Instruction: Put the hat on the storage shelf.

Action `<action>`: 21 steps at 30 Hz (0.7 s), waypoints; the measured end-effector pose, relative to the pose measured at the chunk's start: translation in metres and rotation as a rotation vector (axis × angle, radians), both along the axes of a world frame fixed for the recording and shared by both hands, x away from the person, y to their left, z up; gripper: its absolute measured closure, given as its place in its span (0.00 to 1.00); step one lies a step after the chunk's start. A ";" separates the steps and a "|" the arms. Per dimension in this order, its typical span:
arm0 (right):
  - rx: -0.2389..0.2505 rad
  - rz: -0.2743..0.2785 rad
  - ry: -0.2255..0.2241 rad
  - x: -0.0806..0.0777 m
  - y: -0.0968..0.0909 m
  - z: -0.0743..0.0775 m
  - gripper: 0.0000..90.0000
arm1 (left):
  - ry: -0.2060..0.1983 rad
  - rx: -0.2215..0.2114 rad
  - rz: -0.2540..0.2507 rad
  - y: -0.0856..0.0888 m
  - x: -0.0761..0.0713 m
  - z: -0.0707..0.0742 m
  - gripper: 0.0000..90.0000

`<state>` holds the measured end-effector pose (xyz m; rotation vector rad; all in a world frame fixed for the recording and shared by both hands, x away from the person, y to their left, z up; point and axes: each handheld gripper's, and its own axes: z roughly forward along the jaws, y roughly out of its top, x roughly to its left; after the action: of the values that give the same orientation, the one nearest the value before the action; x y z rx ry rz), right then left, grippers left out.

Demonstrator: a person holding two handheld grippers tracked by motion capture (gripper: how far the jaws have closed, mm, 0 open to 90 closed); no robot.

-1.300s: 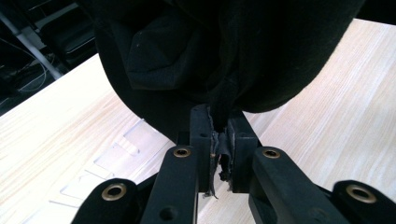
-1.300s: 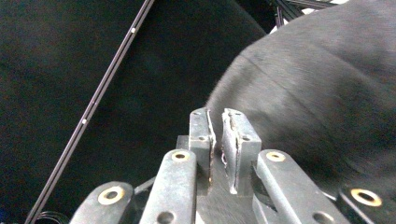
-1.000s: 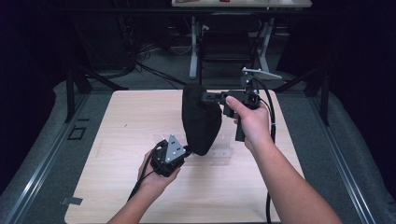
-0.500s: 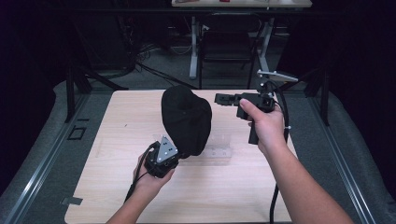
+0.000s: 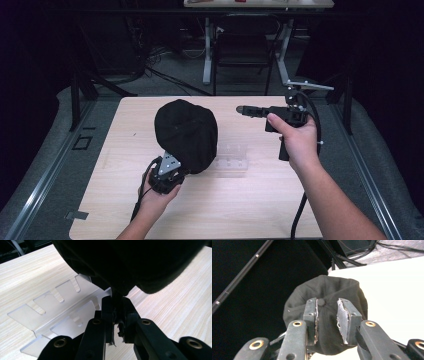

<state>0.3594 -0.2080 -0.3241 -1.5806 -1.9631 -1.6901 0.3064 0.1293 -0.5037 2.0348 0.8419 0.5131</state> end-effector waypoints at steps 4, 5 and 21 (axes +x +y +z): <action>-0.054 -0.009 -0.029 -0.004 0.000 -0.001 0.76 | 0.010 -0.006 0.012 0.004 -0.002 -0.001 0.89; -0.063 -0.010 -0.031 -0.005 0.000 -0.001 0.75 | 0.010 -0.007 0.015 0.006 -0.003 -0.001 0.87; -0.200 -0.046 -0.069 -0.022 -0.010 -0.015 0.74 | 0.005 -0.043 0.044 0.039 -0.020 -0.003 0.62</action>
<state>0.3377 -0.2179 -0.3391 -1.6632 -2.2083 -1.6289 0.2861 0.1683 -0.5062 1.9833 0.8950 0.5105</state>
